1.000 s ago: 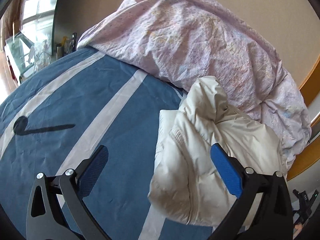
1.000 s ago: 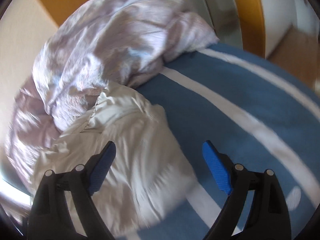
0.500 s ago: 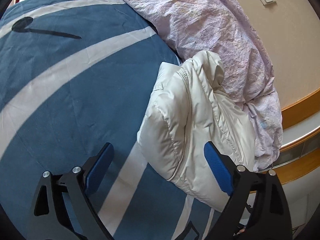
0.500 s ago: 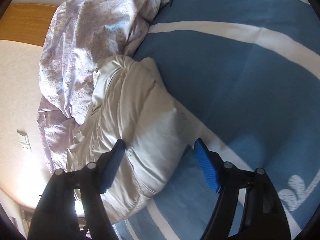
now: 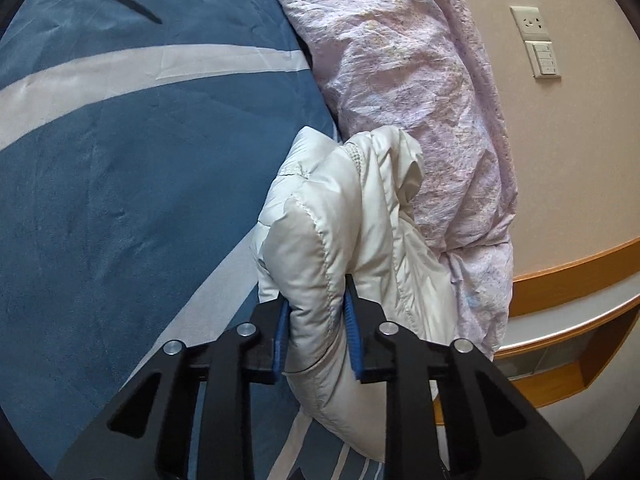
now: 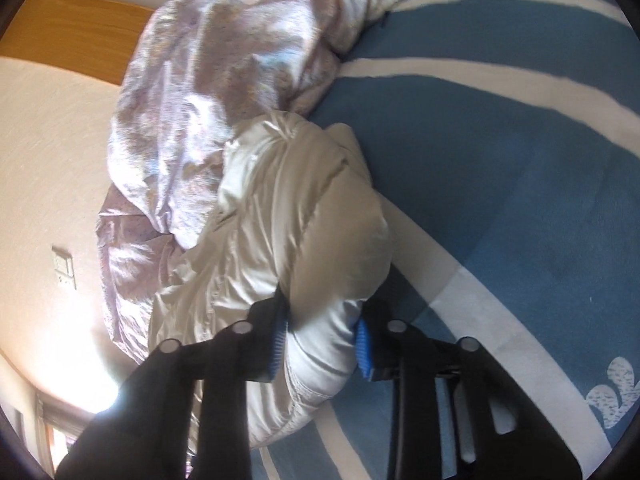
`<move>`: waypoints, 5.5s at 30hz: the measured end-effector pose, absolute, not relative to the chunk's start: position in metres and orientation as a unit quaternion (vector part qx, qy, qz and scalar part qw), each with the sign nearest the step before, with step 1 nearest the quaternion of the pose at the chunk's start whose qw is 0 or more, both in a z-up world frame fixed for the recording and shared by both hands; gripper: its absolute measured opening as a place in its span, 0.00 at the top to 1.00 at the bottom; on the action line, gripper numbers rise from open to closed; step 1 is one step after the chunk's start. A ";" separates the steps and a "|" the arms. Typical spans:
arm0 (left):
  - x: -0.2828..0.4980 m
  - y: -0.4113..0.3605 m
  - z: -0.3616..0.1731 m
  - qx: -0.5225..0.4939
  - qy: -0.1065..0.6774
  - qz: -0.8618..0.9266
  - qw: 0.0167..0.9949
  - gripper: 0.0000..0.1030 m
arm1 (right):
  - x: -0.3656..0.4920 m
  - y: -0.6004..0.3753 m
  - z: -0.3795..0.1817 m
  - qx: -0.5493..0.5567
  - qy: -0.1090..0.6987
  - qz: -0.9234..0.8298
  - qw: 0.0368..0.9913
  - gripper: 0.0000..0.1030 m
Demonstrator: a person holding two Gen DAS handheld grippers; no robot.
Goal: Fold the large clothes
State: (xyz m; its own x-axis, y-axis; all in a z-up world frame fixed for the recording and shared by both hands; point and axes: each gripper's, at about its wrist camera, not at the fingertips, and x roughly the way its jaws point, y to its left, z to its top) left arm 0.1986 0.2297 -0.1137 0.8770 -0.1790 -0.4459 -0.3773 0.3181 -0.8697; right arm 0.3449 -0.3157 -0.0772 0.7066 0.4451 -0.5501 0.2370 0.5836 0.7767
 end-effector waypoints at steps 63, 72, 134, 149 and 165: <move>0.068 0.219 -0.109 -0.459 0.250 0.114 0.845 0.17 | 0.203 -0.060 -0.032 -0.071 0.352 0.171 0.918 0.51; 0.077 0.226 -0.113 -0.498 0.238 0.096 0.828 0.27 | 0.213 -0.065 -0.049 -0.053 0.388 0.161 0.906 0.52; 0.192 -0.084 -0.011 -0.299 0.256 -0.308 0.866 0.72 | 0.218 -0.133 -0.060 0.041 0.362 0.199 0.910 0.58; 0.208 -0.110 -0.013 -0.270 0.294 -0.306 0.864 0.72 | 0.224 -0.308 -0.063 0.092 0.354 -0.023 0.930 0.37; 0.211 -0.117 -0.032 -0.228 0.333 -0.319 0.857 0.72 | 0.243 -0.420 -0.101 0.091 0.410 -0.144 0.896 0.37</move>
